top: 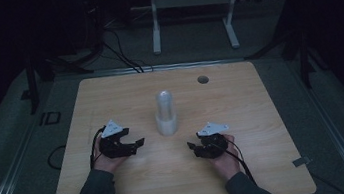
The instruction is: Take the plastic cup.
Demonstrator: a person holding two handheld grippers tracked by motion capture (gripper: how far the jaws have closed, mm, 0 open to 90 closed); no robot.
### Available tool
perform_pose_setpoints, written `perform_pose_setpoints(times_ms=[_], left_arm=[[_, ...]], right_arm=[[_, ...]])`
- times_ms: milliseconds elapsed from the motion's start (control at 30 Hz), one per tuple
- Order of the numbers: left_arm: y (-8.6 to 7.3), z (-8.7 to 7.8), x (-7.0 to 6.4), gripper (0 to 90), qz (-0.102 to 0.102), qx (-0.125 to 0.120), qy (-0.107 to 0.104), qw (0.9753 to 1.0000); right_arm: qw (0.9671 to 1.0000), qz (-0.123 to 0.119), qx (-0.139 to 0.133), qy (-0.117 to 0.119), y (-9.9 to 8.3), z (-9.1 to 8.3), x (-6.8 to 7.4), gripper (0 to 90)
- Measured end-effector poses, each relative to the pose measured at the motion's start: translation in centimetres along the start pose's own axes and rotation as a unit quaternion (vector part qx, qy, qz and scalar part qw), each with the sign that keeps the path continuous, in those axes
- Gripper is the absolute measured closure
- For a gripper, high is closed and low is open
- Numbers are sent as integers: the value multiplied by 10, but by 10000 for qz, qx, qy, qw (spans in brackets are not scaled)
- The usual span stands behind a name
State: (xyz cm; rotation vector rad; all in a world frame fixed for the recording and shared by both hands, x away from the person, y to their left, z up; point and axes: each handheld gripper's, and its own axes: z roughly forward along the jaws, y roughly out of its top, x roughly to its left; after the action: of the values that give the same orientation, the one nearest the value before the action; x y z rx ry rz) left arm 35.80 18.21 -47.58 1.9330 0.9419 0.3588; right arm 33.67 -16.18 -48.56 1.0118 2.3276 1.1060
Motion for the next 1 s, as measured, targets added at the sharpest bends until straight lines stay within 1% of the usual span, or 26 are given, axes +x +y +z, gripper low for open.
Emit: perform_pose_setpoints(times_ms=[67,167,200,233,333,400,433,600,700,767,800,833,900,933,1000], left_arm=[[0,2,-1,201,40,71,10,10000],[1,1,-1,213,41,39,-15,10000],[1,1,-1,240,23,6,-48,10000],[1,0,-2,247,26,-8,-71,10000],[2,0,-2,260,2,-13,-106,9999],[3,0,-2,261,4,-8,-87,10000],[5,-1,-2,261,-14,-57,-93,9999],[9,-5,-2,263,-29,-145,-62,9999],[14,-8,-2,263,-69,-258,-105,9996],[14,-8,-2,263,-69,-258,-105,9996],[20,-11,-3,263,-42,-346,-159,9993],[20,-11,-3,263,-42,-346,-159,9993],[25,-12,-5,263,22,-354,-175,9992],[28,-12,-5,263,65,-353,-173,9992],[33,-13,-7,263,136,-379,-172,9990]], right_arm=[[10000,-31,40,25,1,0,3,460],[9999,-74,74,27,1,0,5,462],[9999,-122,68,-43,2,-1,5,465],[9999,-123,38,-55,2,-2,5,471],[10000,-96,-22,-4,5,-4,5,482],[9999,-121,-27,10,7,-4,6,485],[9999,-121,-33,11,8,-5,6,485],[9998,-160,-69,18,10,-8,5,480],[9998,-150,-86,46,13,-8,2,465],[9998,-148,-97,39,14,-7,2,465],[9998,-134,-124,29,18,-6,3,440],[9998,-134,-124,29,18,-6,3,440],[9997,-185,-155,7,21,-5,4,430],[9995,-263,-179,-16,26,-5,6,424],[9994,-267,-198,-20,28,-5,6,423]])
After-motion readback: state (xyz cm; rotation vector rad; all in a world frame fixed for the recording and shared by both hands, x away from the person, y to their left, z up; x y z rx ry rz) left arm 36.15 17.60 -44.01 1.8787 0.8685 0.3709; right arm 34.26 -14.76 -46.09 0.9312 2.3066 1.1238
